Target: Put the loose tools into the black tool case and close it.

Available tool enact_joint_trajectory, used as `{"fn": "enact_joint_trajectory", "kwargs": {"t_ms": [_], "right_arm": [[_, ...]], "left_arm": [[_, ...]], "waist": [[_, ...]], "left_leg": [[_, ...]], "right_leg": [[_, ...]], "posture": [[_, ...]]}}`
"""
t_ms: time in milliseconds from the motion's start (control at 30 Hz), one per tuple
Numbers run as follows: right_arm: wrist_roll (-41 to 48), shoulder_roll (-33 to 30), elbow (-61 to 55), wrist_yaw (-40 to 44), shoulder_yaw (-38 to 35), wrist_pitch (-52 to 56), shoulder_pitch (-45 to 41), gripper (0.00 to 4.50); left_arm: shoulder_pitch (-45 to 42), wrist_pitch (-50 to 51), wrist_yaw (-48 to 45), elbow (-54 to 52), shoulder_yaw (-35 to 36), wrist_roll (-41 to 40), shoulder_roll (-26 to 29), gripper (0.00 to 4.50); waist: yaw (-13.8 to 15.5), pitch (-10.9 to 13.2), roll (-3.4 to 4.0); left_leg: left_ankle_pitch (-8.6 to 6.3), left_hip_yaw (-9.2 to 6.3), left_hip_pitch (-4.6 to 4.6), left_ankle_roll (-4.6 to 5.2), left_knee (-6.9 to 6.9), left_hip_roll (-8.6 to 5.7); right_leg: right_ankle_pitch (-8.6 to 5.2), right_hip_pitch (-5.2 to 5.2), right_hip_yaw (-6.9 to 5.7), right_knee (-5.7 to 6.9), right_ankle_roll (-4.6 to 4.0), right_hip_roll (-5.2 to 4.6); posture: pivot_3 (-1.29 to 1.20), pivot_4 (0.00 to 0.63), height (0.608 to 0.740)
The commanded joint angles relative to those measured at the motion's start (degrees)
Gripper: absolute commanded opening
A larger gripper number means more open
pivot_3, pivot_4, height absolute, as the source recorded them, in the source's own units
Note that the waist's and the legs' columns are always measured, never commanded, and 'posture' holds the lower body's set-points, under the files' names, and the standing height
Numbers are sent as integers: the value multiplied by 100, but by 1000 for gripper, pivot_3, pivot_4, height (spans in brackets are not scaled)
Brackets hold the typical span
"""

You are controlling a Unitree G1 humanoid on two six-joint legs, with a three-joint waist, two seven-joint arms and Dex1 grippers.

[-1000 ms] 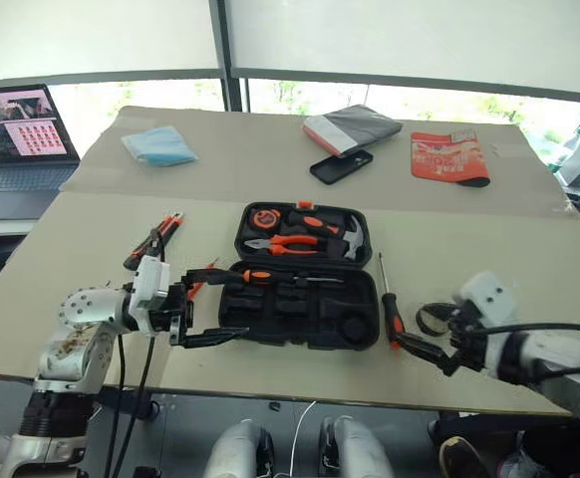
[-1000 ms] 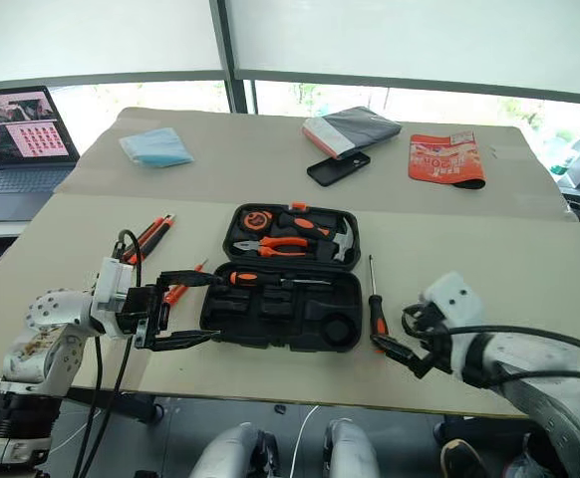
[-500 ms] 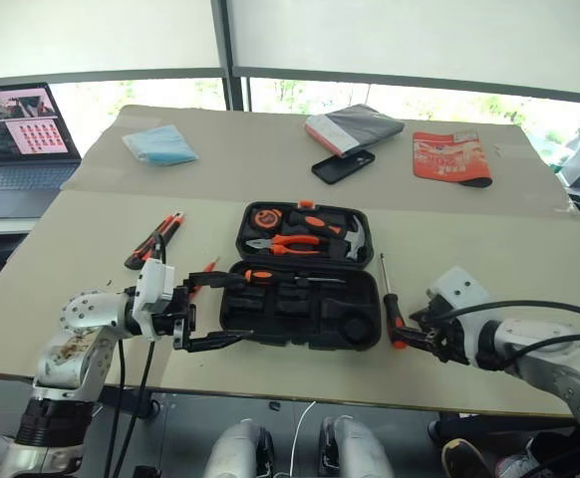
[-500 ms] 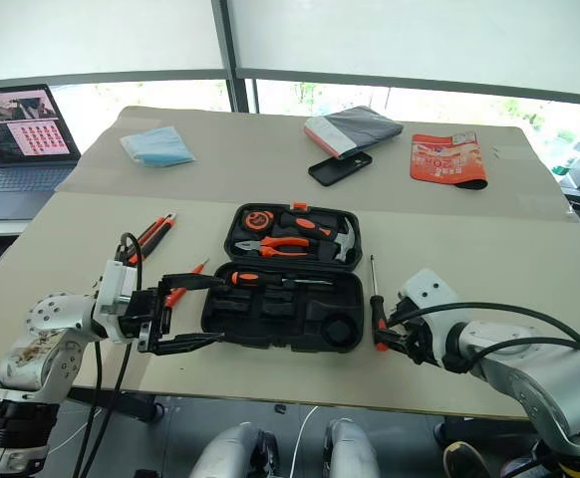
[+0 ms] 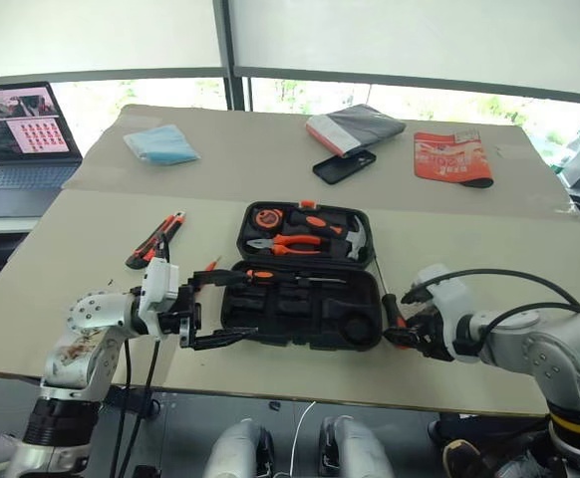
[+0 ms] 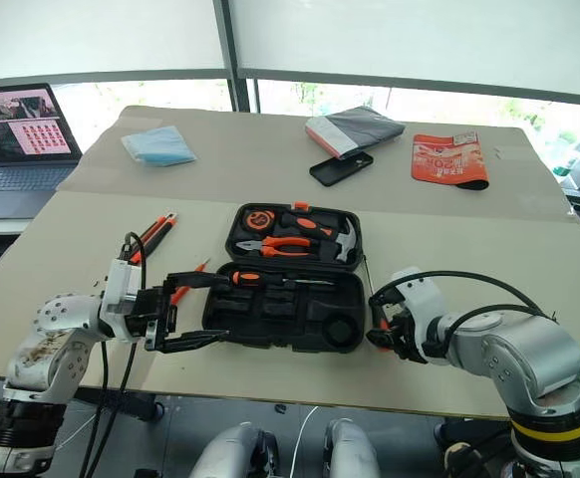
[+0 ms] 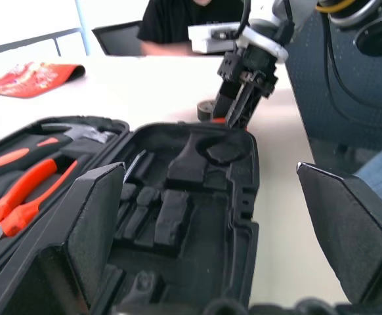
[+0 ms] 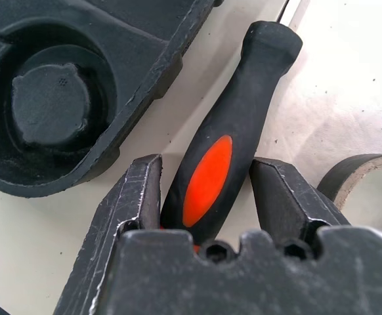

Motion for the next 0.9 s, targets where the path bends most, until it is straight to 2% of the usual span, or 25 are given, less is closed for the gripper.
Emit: {"fn": "enact_joint_trajectory", "kwargs": {"t_ms": [33, 133, 200, 333, 433, 533, 600, 700, 767, 900], "right_arm": [[-213, 311, 106, -225, -337, 92, -90, 2205], [-222, 510, 30, -350, -658, 92, 7, 1428], [-275, 683, -91, -473, -956, 92, 163, 1079], [-148, 1289, -552, -670, -1736, 92, 452, 1010], [-404, 1824, -1055, -979, -2106, 92, 437, 1010], [-372, 1879, -1552, -878, -2191, -135, 415, 1010], [-264, 1486, -1720, -376, -1866, -845, 344, 1010], [-493, 533, -1442, 842, -913, -2354, 233, 1010], [-754, 130, -996, 1618, -298, -3345, 70, 1010], [-1819, -793, 461, 3120, 1438, -4931, -814, 1010]], "left_arm": [[-100, -171, -17, -15, -6, 15, -8, 4500], [-121, -207, -15, 12, -17, 23, -25, 4500], [-141, -219, 9, 14, -27, 19, -46, 4500], [-156, -175, -31, -29, -95, 2, -42, 4500], [-199, -140, -76, -47, -82, -63, -14, 4500], [-275, -115, -77, -25, -59, -93, -1, 4500], [-352, -136, -48, 46, 6, -91, 11, 4500], [-420, -307, -70, 303, 146, 52, 145, 4500], [-452, -404, -74, 543, 243, 160, 277, 4500], [-185, -387, -120, 588, 459, 182, 632, 4500]], "waist": [[-2, -1, -1], [-20, -2, -4], [-30, -2, -4], [-15, -2, -4], [-16, 0, 0], [-20, 0, 1], [-24, 1, 2], [-52, 5, 9], [-99, 6, 7], [-172, 9, 2]], "left_leg": [[0, 0, 0, 0, 0, 0], [1, 0, 0, -4, -1, 2], [1, 3, -1, -5, -2, 1], [4, 1, -2, -9, -8, 3], [5, 2, -5, -10, -8, 2], [-15, 3, -4, -47, -7, 2], [-15, 3, -3, -47, -8, 2], [-15, 7, -2, -45, -8, -3], [-15, 6, 3, -43, -9, -1], [5, 5, 10, -7, -17, 5]], "right_leg": [[0, 0, 0, 0, 0, 0], [1, -2, 1, 2, 1, 1], [1, -5, 3, 4, 1, 2], [0, -7, 1, 3, 0, 11], [0, -9, 1, 5, 0, 13], [0, -11, 3, 6, 1, 12], [0, -10, 2, 5, 1, 13], [0, -13, 1, 4, 2, 14], [-1, -10, 0, 1, 2, 21], [-3, -11, 0, 0, -1, 36]], "posture": [[0, 150, 740], [0, 150, 740], [0, 150, 740], [0, 150, 740], [0, 150, 740], [0, 150, 740], [0, 150, 740], [0, 150, 740], [0, 150, 740], [0, 150, 740]]}}
